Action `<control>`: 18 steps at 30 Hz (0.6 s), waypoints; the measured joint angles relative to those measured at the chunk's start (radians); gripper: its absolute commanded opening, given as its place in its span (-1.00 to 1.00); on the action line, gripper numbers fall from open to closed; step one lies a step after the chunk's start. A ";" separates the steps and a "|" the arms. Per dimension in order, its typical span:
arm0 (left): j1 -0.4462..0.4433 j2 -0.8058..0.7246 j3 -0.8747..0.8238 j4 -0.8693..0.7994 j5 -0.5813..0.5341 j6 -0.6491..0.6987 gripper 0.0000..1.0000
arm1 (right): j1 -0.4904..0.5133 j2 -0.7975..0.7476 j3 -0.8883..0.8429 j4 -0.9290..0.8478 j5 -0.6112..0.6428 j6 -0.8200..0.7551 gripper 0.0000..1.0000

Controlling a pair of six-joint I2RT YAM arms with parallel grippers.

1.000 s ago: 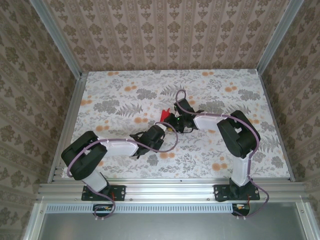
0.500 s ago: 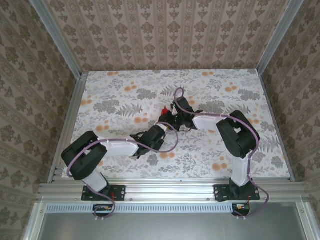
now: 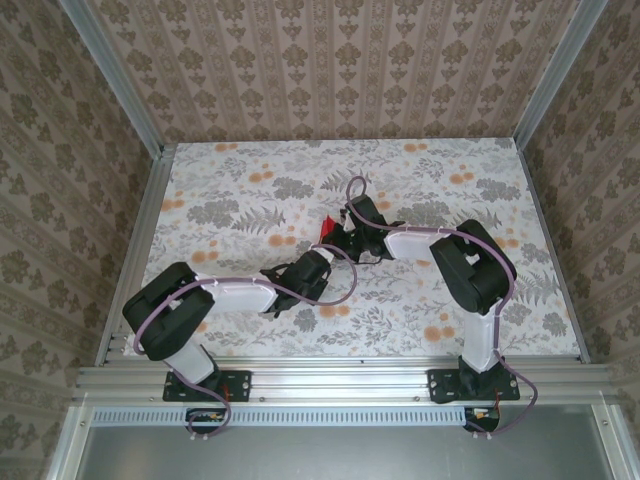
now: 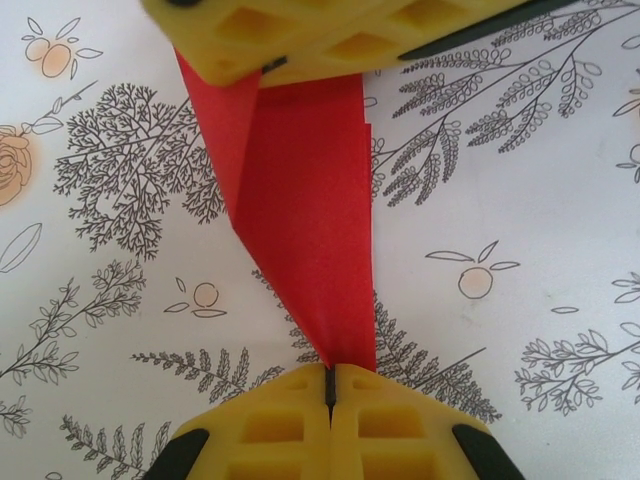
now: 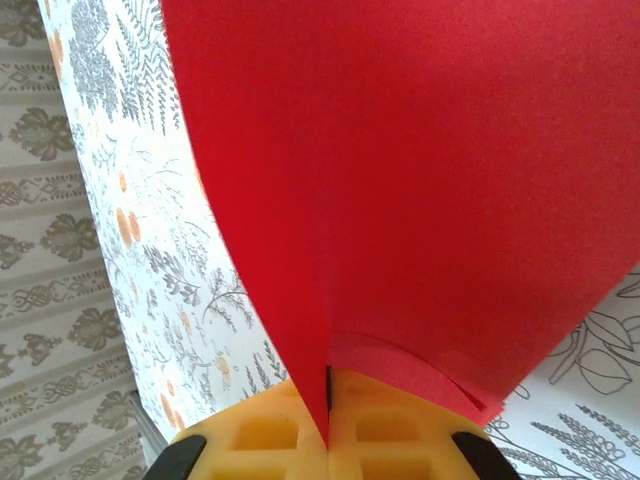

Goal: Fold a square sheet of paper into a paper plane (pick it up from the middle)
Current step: Fold the wing for the fifth time at the center of the table.

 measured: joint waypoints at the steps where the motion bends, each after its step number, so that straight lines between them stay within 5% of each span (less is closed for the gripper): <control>1: 0.000 -0.001 0.000 -0.008 0.001 -0.005 -0.58 | -0.003 0.000 0.002 -0.006 0.000 -0.012 -0.98; 8: 0.046 -0.153 -0.036 -0.051 0.141 -0.062 0.09 | -0.026 0.000 0.002 -0.012 -0.031 -0.079 -0.96; 18: 0.321 -0.288 -0.146 0.032 0.526 -0.248 0.19 | -0.031 0.000 -0.029 0.046 -0.154 -0.097 -0.95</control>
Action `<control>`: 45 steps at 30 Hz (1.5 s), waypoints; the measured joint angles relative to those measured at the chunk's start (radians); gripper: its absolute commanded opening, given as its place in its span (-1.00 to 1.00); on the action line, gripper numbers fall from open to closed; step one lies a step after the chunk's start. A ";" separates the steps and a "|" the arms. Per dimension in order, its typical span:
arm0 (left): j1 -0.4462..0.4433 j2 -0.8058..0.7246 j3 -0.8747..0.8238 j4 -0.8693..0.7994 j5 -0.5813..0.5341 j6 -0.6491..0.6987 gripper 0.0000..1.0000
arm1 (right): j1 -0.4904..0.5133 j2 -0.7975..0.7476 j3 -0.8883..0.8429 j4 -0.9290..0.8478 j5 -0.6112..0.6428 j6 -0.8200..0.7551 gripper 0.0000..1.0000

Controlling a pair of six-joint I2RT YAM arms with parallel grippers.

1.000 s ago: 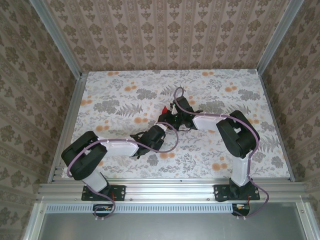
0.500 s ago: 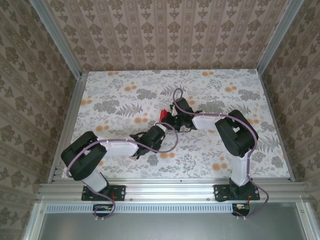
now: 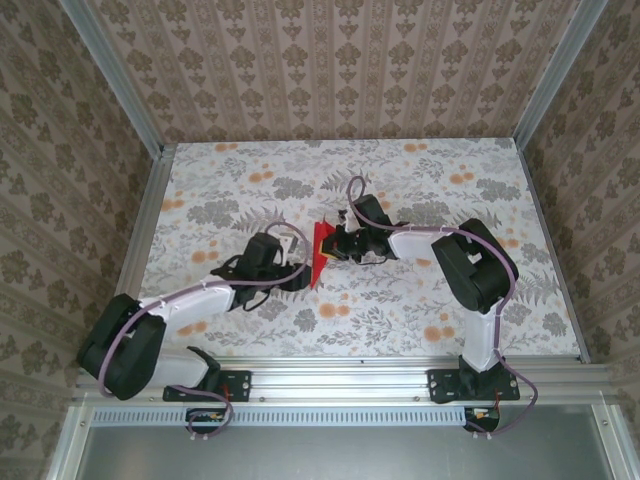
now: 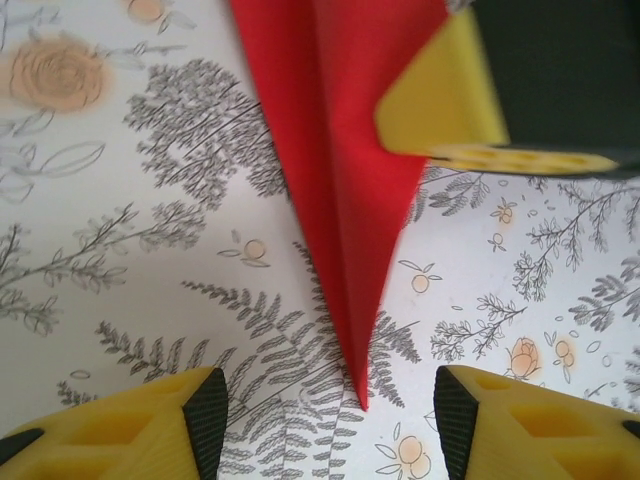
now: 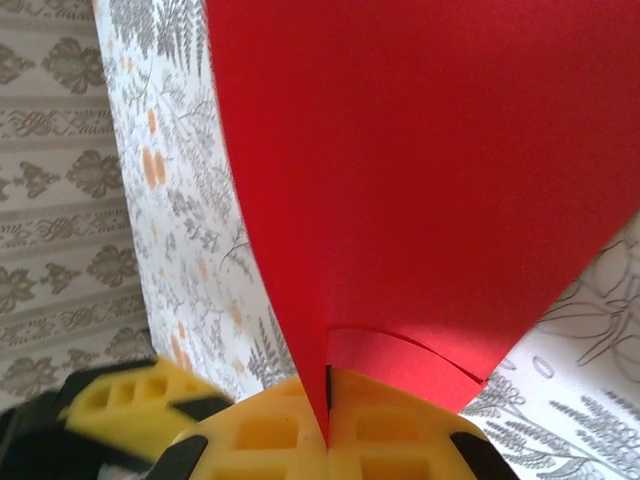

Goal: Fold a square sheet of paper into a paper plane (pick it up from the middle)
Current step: Fold the wing for the fifth time at the center of the table.

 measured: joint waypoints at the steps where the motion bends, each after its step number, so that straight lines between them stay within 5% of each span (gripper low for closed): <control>1: 0.027 0.008 -0.009 0.016 0.039 -0.024 0.18 | 0.000 0.000 -0.001 0.002 -0.015 -0.004 -0.94; 10: 0.145 0.119 -0.032 0.166 0.249 -0.163 0.03 | 0.000 0.026 0.032 -0.034 -0.150 -0.093 -0.91; 16: 0.174 0.172 -0.031 0.191 0.253 -0.198 -0.24 | 0.000 0.094 0.092 -0.075 -0.205 -0.155 -0.88; 31: 0.225 0.257 -0.004 0.311 0.277 -0.227 -0.18 | -0.021 0.170 0.152 -0.142 -0.225 -0.237 -0.74; 45: 0.196 0.292 -0.003 0.322 0.339 -0.226 -0.40 | -0.022 0.197 0.159 -0.138 -0.192 -0.217 -0.71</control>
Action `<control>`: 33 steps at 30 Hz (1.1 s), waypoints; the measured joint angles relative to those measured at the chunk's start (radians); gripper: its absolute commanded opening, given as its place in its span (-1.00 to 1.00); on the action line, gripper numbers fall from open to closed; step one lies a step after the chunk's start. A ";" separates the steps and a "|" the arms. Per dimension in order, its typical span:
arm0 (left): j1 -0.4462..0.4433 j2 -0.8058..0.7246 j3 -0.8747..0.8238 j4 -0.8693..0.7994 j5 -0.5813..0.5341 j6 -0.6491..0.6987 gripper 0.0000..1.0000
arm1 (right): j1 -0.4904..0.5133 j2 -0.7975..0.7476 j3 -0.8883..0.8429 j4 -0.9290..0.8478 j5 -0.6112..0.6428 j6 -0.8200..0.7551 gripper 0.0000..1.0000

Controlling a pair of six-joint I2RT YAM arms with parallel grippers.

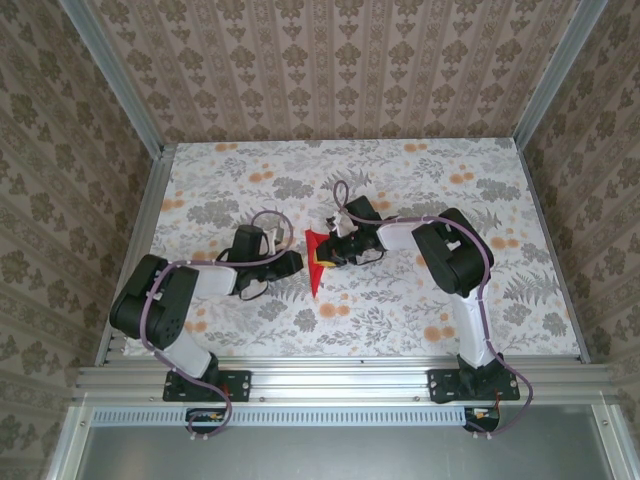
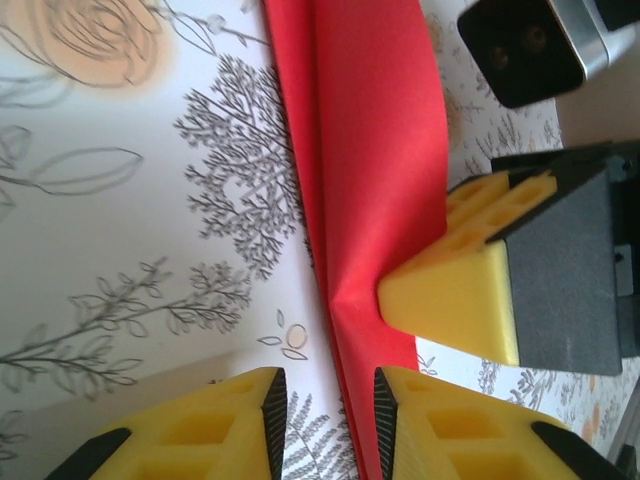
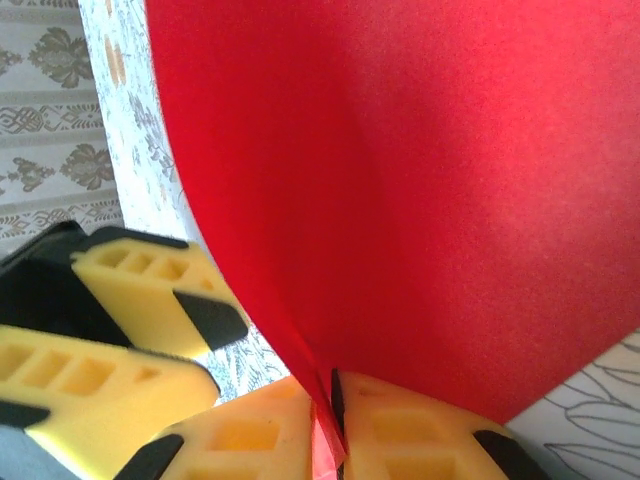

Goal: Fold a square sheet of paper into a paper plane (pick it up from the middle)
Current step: Fold the wing for the fifth time at the center of the table.

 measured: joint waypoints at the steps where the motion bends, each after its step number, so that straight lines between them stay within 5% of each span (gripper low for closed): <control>1: -0.006 0.001 0.000 0.000 0.003 0.000 -0.42 | 0.000 0.000 0.001 0.000 0.002 0.005 -0.70; 12: -0.072 0.055 0.026 0.020 0.028 0.004 -0.66 | -0.008 0.000 -0.003 0.044 0.010 0.051 -0.57; 26: -0.080 0.067 0.040 0.022 0.029 0.004 -0.71 | -0.009 -0.003 -0.018 0.084 -0.001 0.065 -0.37; 33: -0.093 0.070 0.051 0.013 0.008 0.005 -0.70 | -0.009 -0.007 -0.032 0.106 0.001 0.064 -0.50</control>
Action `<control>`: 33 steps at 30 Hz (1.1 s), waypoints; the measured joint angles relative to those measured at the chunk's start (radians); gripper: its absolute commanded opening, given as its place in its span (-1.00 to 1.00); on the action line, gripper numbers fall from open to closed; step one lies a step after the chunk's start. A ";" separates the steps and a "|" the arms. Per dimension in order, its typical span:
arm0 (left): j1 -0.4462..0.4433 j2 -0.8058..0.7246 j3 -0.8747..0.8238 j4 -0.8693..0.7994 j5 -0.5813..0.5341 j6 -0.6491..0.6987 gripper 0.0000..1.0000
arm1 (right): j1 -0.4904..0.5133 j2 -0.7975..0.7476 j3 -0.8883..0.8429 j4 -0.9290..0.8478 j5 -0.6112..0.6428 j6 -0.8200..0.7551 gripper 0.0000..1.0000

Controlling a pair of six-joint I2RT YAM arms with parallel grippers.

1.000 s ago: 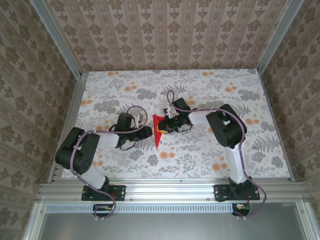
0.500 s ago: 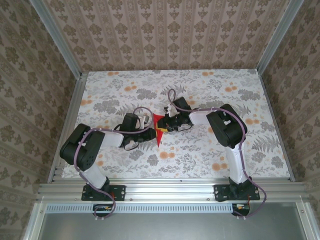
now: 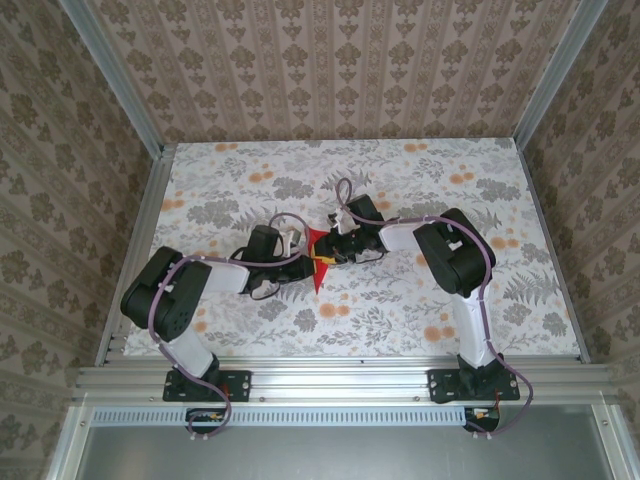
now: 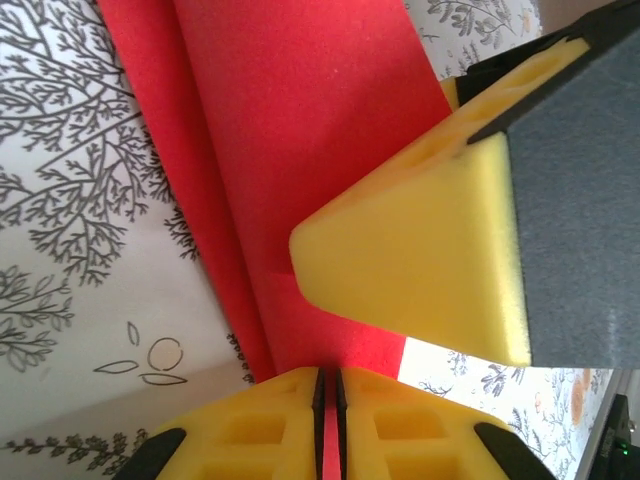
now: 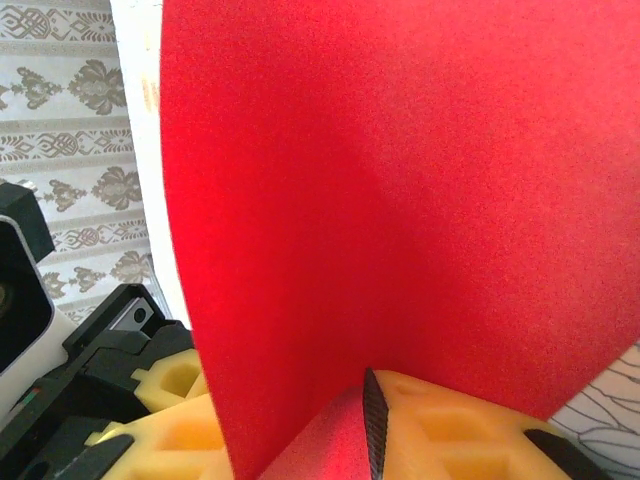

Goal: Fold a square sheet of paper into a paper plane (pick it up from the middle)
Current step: Fold the wing for the fifth time at the center of the table.

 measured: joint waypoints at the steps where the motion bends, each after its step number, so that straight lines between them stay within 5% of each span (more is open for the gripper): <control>1: -0.002 -0.001 0.000 -0.003 -0.008 0.003 -0.70 | 0.000 0.000 -0.002 0.001 0.003 0.000 -0.54; 12: -0.037 -0.109 -0.013 -0.063 -0.101 0.040 -0.29 | -0.001 0.000 -0.007 -0.001 0.027 0.005 -0.67; 17: -0.137 -0.179 -0.014 -0.170 -0.259 0.079 -0.12 | -0.001 0.000 -0.008 -0.001 0.030 0.016 -0.67; 33: -0.319 -0.162 0.073 -0.374 -0.605 0.105 -0.30 | -0.001 0.000 -0.008 0.002 0.035 0.042 -0.66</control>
